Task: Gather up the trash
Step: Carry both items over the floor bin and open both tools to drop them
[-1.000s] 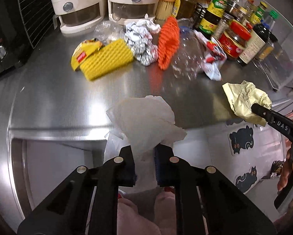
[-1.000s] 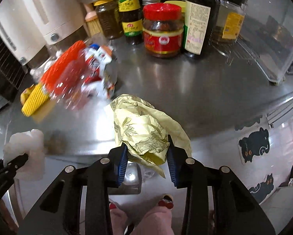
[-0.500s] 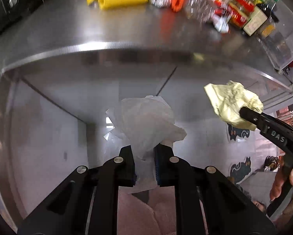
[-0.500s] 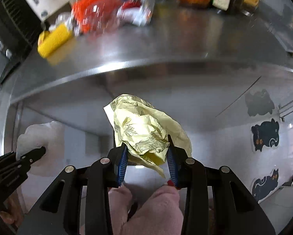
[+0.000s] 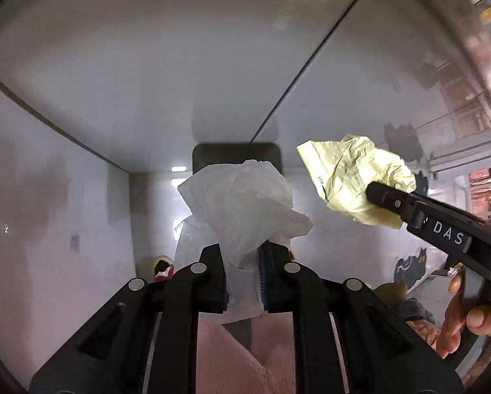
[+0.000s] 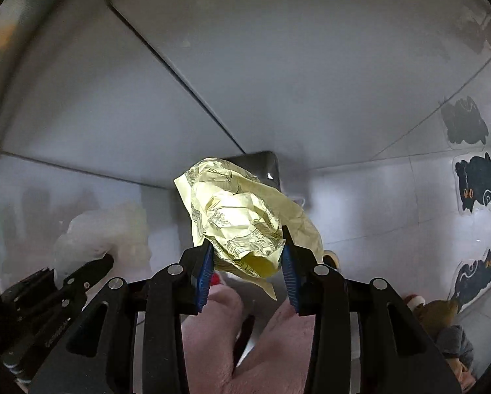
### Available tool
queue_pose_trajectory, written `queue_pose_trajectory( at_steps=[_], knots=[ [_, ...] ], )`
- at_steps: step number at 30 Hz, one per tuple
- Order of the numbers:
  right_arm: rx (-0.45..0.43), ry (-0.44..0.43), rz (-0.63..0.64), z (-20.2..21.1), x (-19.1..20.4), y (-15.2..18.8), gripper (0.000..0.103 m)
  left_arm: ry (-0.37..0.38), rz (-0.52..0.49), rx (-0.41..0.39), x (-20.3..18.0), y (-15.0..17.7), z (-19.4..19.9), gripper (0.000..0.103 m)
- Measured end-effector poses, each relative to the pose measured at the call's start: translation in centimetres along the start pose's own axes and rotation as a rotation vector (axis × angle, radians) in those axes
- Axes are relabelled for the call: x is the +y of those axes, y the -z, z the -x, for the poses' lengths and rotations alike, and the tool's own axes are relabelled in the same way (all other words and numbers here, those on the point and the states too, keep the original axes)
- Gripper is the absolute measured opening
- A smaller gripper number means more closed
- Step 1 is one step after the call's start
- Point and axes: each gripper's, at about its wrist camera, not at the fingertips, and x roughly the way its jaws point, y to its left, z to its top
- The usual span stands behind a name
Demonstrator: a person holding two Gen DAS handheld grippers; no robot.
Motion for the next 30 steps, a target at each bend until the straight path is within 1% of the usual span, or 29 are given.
queue_pose_trajectory(
  at_steps=[2, 6, 9, 11, 14, 15, 16, 17, 18, 19, 20, 22, 23, 25, 26, 27, 28, 30],
  knots=[
    [0.018, 0.014, 0.005, -2.0, 0.0, -0.3, 0.04, -0.002, -0.002, 0.018, -0.1, -0.3, -1.7, 0.013],
    [0.054, -0.005, -0.013, -5.5, 0.1, -1.1, 0.043, 0.0, -0.005, 0.048, 0.3, -1.0, -4.8, 0.014],
    [0.074, -0.01, -0.029, -7.1, 0.2, -2.1, 0.048, 0.005, 0.005, 0.061, 0.8, -1.5, -6.6, 0.017],
    [0.079, 0.004, -0.026, -7.8, 0.3, -2.7, 0.052, 0.005, 0.012, 0.062, 0.9, -1.8, -7.1, 0.017],
    [0.089, -0.007, -0.032, -8.1, 1.2, -2.7, 0.058, 0.007, 0.009, 0.068, 1.2, -2.2, -7.9, 0.019],
    [0.089, -0.012, -0.035, -7.9, 1.2, -2.8, 0.065, 0.007, 0.005, 0.069, 1.2, -2.3, -8.0, 0.024],
    [0.087, -0.016, -0.035, -7.9, 1.1, -2.9, 0.07, 0.005, 0.001, 0.068, 1.5, -2.3, -7.8, 0.031],
    [0.087, -0.016, -0.034, -7.8, 1.3, -3.1, 0.072, 0.001, 0.0, 0.064, 1.4, -2.4, -7.8, 0.036],
    [0.084, -0.014, -0.034, -7.6, 1.4, -3.2, 0.075, -0.003, 0.001, 0.06, 1.6, -2.4, -7.6, 0.044],
    [0.08, -0.013, -0.036, -7.6, 1.5, -3.1, 0.077, -0.002, 0.005, 0.054, 1.7, -2.5, -7.3, 0.049],
    [0.073, -0.01, -0.04, -7.6, 1.6, -3.3, 0.077, -0.001, 0.007, 0.051, 1.9, -2.6, -7.3, 0.052],
    [0.063, -0.004, -0.044, -7.4, 1.6, -3.5, 0.079, -0.009, 0.01, 0.045, 2.0, -2.8, -7.0, 0.066],
    [0.056, -0.001, -0.045, -7.0, 1.6, -3.6, 0.08, -0.016, 0.01, 0.041, 2.1, -2.9, -6.7, 0.069],
    [0.041, 0.008, -0.044, -6.3, 1.8, -3.7, 0.086, -0.032, 0.004, 0.032, 2.1, -2.9, -6.0, 0.079],
    [0.031, 0.016, -0.04, -5.8, 1.8, -3.7, 0.087, -0.046, 0.002, 0.024, 2.1, -2.9, -5.5, 0.081],
    [0.02, 0.025, -0.031, -5.5, 1.7, -3.7, 0.089, -0.056, 0.001, 0.017, 2.2, -2.9, -5.1, 0.088],
    [0.009, 0.035, -0.017, -5.1, 1.9, -3.7, 0.091, -0.069, 0.001, 0.003, 2.2, -2.9, -4.4, 0.091],
    [-0.017, 0.059, 0.027, -3.8, 2.6, -3.6, 0.094, -0.074, 0.003, -0.012, 2.4, -2.7, -3.0, 0.093]
  ],
)
